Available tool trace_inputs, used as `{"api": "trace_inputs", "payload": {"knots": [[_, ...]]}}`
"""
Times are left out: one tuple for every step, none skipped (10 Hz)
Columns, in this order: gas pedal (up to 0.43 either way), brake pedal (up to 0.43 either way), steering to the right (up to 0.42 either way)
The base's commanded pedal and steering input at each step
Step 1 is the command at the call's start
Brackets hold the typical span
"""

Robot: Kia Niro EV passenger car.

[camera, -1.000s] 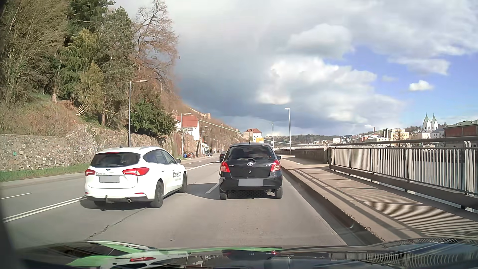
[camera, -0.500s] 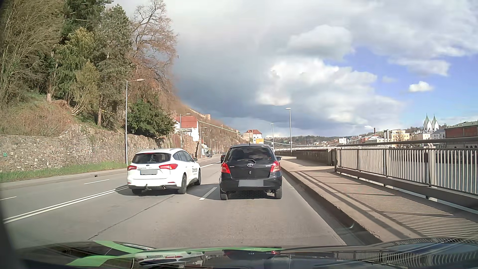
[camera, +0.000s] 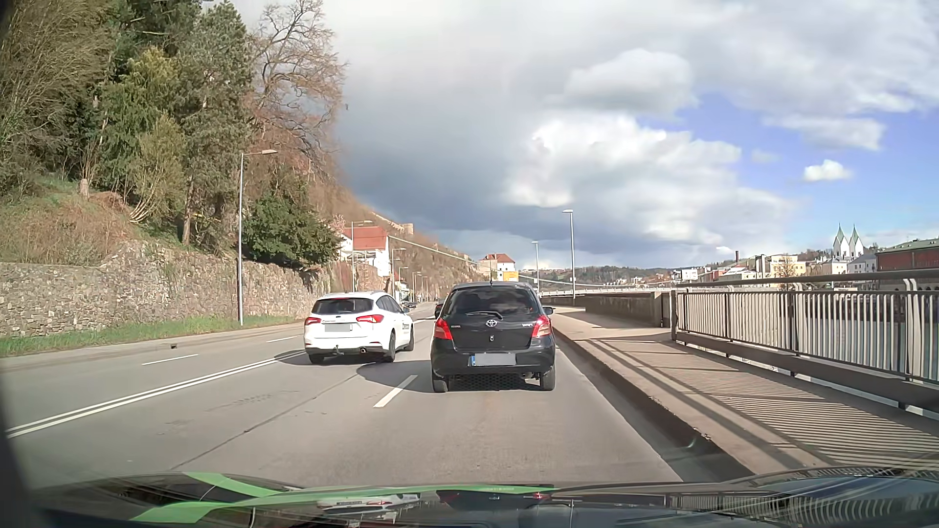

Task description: Follow the waypoints while adhering to traffic rules and regulations

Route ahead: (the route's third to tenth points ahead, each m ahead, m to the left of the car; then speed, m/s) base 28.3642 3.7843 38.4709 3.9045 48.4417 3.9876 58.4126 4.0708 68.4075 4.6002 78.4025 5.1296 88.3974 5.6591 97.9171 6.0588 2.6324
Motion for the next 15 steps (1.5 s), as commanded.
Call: {"api": "trace_inputs", "payload": {"knots": [[0.02,0.0,-0.004],[0.02,0.0,-0.004],[0.02,0.0,-0.004],[0.02,0.0,-0.004],[0.02,0.0,-0.004],[0.02,0.0,-0.004],[0.02,0.0,-0.004],[0.02,0.0,-0.004],[0.02,0.0,-0.003],[0.02,0.0,-0.003],[0.02,0.0,-0.003],[0.02,0.0,-0.002],[0.02,0.0,0.0],[0.02,0.0,0.0],[0.028,0.0,0.0]]}}
